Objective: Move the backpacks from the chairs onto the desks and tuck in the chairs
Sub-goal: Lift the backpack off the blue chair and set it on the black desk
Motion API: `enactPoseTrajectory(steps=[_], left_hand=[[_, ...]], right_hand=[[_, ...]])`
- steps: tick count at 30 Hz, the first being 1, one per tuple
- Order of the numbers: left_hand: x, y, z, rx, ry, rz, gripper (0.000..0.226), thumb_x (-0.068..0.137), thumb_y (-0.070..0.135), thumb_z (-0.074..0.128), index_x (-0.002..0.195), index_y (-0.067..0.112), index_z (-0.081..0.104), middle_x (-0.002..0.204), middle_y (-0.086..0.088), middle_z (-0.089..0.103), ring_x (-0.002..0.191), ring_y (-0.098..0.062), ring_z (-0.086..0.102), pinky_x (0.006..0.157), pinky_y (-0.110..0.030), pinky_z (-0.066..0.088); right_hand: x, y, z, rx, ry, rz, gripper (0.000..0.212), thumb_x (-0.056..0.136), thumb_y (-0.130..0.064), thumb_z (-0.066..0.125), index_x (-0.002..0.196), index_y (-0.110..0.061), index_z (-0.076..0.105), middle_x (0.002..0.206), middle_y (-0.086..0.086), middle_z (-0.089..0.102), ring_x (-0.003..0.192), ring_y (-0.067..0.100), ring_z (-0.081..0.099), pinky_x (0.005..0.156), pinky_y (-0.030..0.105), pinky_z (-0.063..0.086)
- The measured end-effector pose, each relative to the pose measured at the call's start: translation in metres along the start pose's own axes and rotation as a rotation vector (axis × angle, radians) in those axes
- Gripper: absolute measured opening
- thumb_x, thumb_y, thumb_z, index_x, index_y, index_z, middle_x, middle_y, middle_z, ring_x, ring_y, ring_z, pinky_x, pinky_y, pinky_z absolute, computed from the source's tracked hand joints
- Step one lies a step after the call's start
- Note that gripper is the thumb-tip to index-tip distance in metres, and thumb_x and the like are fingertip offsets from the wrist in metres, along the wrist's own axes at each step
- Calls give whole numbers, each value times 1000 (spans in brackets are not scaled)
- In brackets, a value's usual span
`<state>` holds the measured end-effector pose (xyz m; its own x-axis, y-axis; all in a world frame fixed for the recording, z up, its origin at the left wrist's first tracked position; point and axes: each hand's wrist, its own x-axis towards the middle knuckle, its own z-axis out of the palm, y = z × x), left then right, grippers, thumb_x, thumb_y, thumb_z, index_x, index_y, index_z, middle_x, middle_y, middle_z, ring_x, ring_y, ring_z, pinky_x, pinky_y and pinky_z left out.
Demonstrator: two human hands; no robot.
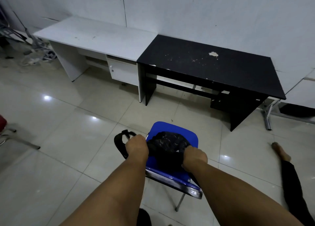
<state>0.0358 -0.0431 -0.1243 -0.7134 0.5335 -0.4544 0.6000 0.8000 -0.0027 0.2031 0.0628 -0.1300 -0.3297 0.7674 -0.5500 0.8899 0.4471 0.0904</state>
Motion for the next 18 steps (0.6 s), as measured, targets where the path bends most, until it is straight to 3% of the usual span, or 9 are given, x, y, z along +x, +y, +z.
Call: enactPoseTrajectory(steps=[5,8,10,12,15,18], left_hand=[[14,6,1,121,-100,33,37,89,25,57,124,17,58,116,-3,64,106,-22,62,98,-39,45],[36,16,6,172,-308,48,57,89,45,54,139,18,47,130,-4,58,118,-25,56,102,-42,40],[46,22,15,131,-431,41,66,89,46,54,147,17,41,140,-7,51,126,-28,52,105,-46,42],[53,31,22,165,-376,109,70,91,39,58,151,15,31,144,-11,46,128,-31,49,106,-47,41],[58,44,29,205,-124,365,79,91,24,61,155,19,16,147,-16,39,131,-35,42,107,-48,34],[68,58,35,222,-167,529,70,90,18,63,151,23,29,144,-14,45,132,-34,41,112,-48,27]], right_hand=[[20,-2,-3,225,17,-18,45,92,-15,62,132,-4,45,129,14,59,114,29,61,90,35,50],[35,-6,-10,372,-1,15,42,95,-19,61,131,0,48,127,15,59,113,29,60,88,33,48],[43,-9,-15,436,-28,21,46,96,-26,62,130,1,50,126,16,59,112,30,60,85,32,47],[54,-12,-22,463,-54,28,44,96,-31,62,126,1,54,125,17,60,111,31,60,85,32,47],[68,-16,-30,457,-105,39,44,97,-35,60,124,-1,57,127,17,59,115,31,57,92,33,46],[76,-20,-32,464,-131,48,42,98,-36,57,123,-1,58,127,16,60,116,30,57,94,31,45]])
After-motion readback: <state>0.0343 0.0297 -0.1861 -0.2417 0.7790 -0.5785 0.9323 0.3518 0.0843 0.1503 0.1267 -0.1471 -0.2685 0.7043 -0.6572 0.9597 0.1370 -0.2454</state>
